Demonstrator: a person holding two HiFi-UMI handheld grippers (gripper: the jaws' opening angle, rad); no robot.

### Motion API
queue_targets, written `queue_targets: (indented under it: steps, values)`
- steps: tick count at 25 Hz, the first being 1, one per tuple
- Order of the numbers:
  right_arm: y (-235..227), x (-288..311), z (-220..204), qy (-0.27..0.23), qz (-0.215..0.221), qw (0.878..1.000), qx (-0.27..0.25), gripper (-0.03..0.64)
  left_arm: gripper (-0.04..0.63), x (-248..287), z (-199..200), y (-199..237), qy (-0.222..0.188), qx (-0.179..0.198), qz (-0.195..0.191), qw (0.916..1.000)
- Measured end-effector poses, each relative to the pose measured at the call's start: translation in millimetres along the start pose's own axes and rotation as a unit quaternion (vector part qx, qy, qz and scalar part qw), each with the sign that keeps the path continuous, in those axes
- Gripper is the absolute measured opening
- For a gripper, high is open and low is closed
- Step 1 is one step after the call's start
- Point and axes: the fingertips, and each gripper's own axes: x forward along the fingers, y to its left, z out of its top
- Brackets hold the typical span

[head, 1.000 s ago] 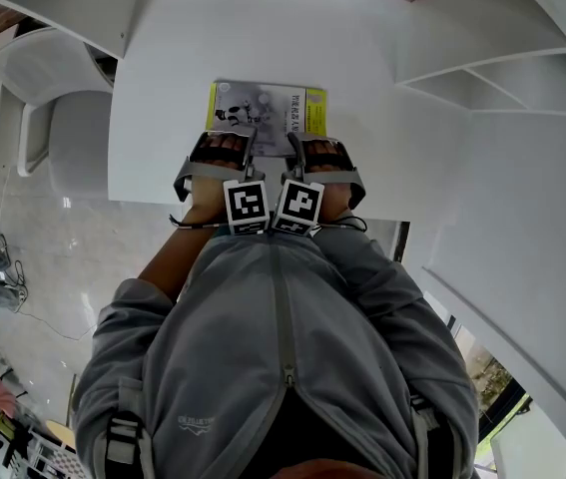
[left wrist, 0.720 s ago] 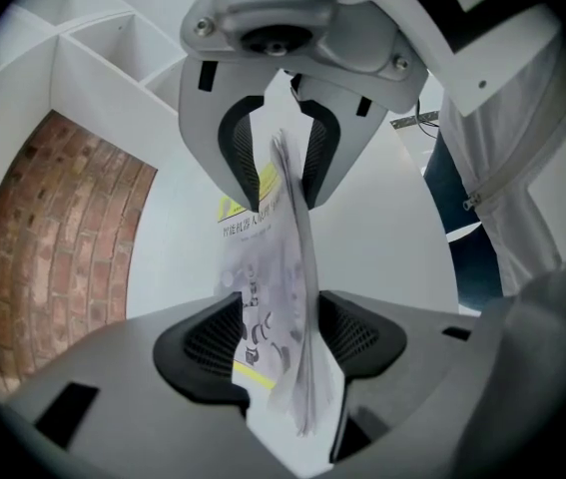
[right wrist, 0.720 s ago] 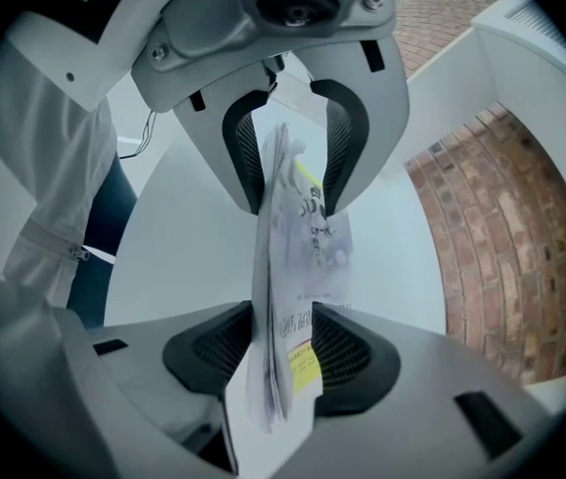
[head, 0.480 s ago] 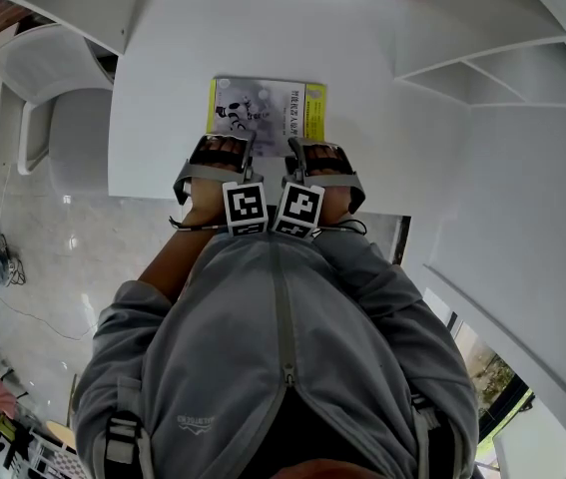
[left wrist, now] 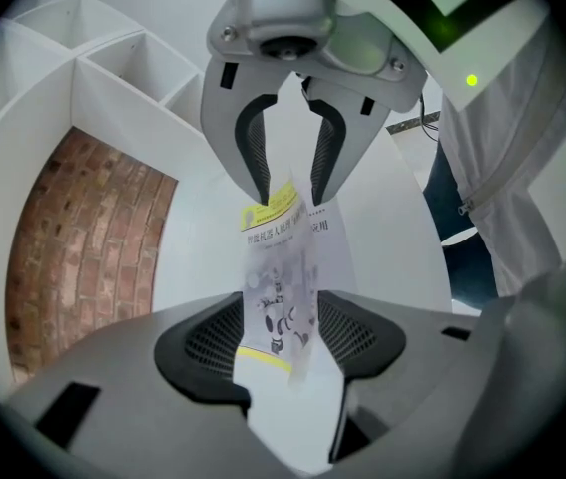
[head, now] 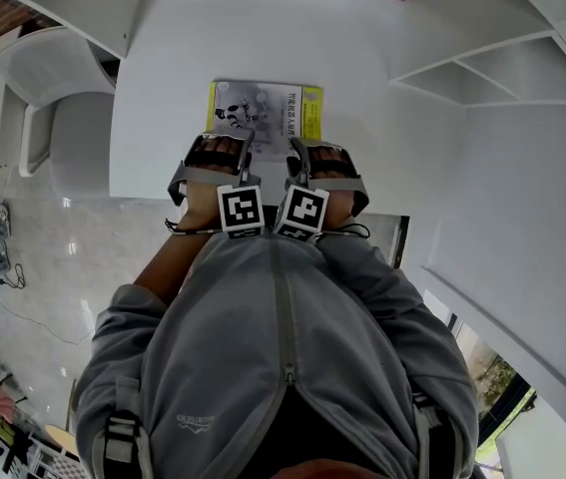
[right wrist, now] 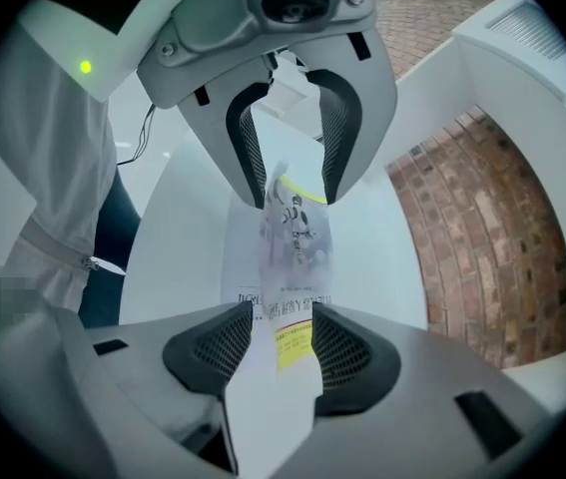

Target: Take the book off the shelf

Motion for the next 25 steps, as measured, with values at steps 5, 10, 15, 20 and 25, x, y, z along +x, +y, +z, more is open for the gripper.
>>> queue_targets:
  steps: [5, 10, 15, 20, 25]
  values:
    - [-29, -16, 0, -0.005, -0.034, 0.999, 0.002, 0.201, 0.238, -13, 2, 23, -0.001, 0.001, 0.028, 0.9996]
    - [-55, -33, 5, -0.014, -0.062, 0.998, 0.007, 0.201, 0.233, -30, 3, 51, -0.009, -0.001, 0.066, 0.9978]
    - [-82, -49, 12, -0.023, -0.096, 0.995, 0.01, 0.201, 0.225, -44, 4, 81, -0.016, -0.006, 0.106, 0.9942]
    - [-113, -68, 19, -0.032, -0.139, 0.99, 0.012, 0.192, 0.177, -65, 7, 119, -0.029, -0.014, 0.158, 0.987]
    - [-148, -90, 26, -0.047, -0.193, 0.98, 0.013, 0.132, 0.13, -89, 10, 154, -0.034, -0.014, 0.214, 0.9762]
